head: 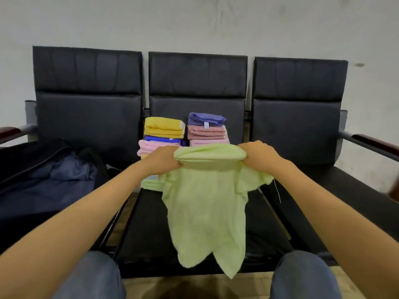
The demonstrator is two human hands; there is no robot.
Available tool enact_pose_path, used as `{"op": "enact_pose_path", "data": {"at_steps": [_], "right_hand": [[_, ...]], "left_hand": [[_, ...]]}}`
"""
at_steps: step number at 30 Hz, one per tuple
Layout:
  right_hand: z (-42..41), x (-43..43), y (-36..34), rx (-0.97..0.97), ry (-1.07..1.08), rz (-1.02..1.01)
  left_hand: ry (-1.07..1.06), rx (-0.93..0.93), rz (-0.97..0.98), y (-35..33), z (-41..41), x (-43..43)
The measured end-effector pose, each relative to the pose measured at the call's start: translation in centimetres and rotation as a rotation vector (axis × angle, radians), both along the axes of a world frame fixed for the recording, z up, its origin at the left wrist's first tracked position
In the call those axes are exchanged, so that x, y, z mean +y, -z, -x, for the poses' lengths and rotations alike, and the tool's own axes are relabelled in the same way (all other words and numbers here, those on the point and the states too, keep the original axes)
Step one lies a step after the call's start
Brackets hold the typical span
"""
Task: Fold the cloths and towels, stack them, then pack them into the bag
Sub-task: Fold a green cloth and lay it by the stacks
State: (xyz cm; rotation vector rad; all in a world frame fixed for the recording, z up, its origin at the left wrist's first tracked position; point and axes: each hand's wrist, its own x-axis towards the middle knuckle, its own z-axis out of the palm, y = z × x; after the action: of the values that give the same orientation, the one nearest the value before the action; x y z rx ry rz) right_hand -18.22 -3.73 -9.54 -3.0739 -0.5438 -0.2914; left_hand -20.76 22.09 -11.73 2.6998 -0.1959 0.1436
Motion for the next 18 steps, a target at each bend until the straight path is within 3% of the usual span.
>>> {"op": "enact_pose_path", "data": {"at_steps": [4,7,10,12,15,18], "right_hand": [[-1.9,0.4,2.9,0.131,-0.069,-0.327],[-2.6,1.0,5.4,0.269,-0.108,-0.611],[-2.8,0.7,7.8,0.483,-0.163,-0.699],[-3.2,0.2,9.6,0.635,-0.180,-0.540],[-4.4,0.4,13.0,0.538,-0.135,-0.051],[-5.1,0.8,15.4,0.477,-0.105,-0.006]], "left_hand": [[0.033,-0.007,0.327,3.9,-1.6,1.0],[0.095,0.035,0.372,6.6,-2.4,1.8],[0.155,0.220,0.323,8.7,-2.3,2.1],[0.167,0.341,0.151,10.4,-2.6,2.3],[0.084,0.408,0.011,13.2,-3.2,2.3],[0.075,0.441,0.005,14.7,-3.4,1.7]]}}
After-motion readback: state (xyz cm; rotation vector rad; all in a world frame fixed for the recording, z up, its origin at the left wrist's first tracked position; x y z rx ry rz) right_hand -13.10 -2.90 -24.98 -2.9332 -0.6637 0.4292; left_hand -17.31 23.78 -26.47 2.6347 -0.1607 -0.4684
